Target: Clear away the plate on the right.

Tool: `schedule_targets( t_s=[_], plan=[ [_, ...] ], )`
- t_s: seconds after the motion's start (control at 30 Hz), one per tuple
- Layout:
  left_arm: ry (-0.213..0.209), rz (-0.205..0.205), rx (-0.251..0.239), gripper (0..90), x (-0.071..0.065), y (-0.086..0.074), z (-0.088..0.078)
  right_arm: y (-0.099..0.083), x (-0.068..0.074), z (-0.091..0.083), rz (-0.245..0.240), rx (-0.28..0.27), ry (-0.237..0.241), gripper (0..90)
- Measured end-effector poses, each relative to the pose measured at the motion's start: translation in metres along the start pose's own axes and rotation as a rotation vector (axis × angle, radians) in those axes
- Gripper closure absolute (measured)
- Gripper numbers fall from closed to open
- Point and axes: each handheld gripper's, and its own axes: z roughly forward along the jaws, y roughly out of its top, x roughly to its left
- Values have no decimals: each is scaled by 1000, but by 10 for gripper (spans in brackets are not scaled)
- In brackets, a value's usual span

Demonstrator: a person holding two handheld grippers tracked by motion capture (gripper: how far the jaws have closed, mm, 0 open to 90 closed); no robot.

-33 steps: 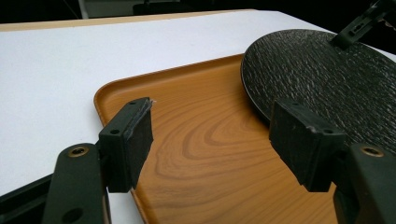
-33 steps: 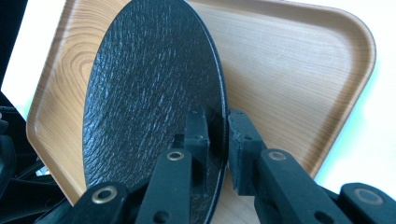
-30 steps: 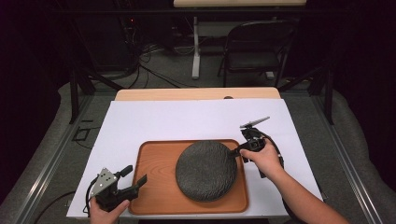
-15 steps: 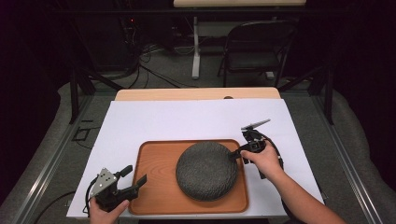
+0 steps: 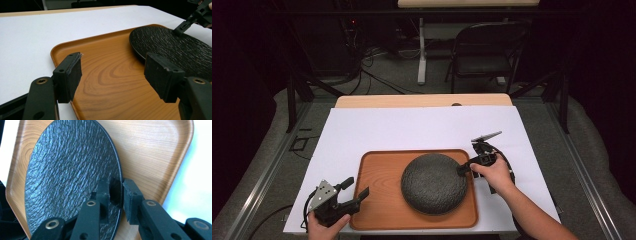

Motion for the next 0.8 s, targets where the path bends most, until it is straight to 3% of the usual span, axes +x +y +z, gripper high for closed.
schedule_targets(
  t_s=[0.33,0.8],
  plan=[
    [0,0,1,306,0,0,0,-1,0,0,-16,-17,-1,751],
    [-2,0,3,306,0,0,0,0,1,-18,-26,-94,32,576]
  ],
)
